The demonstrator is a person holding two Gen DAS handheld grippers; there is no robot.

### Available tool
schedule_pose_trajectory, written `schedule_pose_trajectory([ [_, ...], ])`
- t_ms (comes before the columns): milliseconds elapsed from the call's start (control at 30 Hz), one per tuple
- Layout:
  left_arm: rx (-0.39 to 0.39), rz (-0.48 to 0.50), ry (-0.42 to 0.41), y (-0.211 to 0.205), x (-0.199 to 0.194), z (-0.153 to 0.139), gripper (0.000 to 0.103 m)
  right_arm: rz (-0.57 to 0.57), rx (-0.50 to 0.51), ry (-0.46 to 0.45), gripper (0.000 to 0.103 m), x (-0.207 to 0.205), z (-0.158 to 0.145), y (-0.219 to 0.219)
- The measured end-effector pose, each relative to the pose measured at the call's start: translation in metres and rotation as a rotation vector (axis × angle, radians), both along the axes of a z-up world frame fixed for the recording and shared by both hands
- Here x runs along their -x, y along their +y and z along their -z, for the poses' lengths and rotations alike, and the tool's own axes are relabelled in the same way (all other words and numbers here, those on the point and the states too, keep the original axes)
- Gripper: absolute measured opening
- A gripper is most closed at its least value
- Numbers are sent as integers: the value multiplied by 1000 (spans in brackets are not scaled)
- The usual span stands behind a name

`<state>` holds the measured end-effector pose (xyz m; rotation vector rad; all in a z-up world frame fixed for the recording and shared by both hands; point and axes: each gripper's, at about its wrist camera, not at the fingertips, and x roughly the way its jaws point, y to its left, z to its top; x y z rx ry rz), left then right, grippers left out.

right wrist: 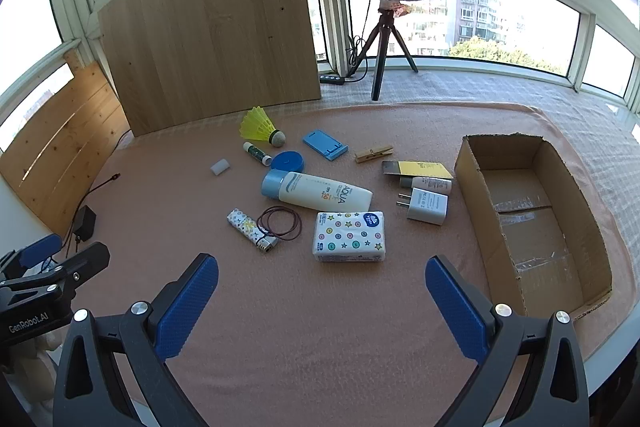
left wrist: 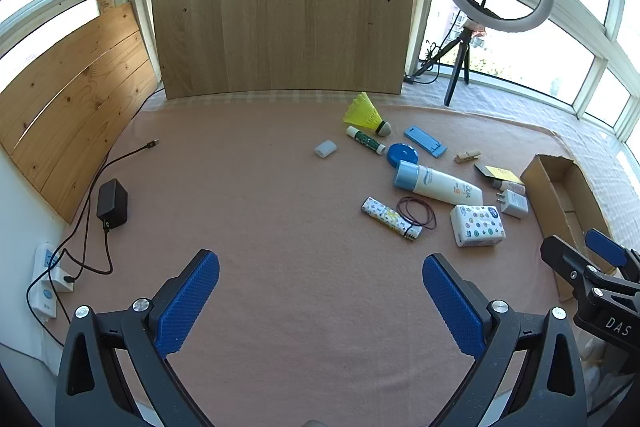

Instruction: Organize objects

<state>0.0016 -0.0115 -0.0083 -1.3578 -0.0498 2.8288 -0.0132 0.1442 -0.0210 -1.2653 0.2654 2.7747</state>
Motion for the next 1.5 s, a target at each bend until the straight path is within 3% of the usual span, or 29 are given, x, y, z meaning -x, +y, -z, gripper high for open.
schedule_pose_trajectory([
  [1500,-4,14,-8,4,3,4,103,3,2,-15,102,3,4,2],
])
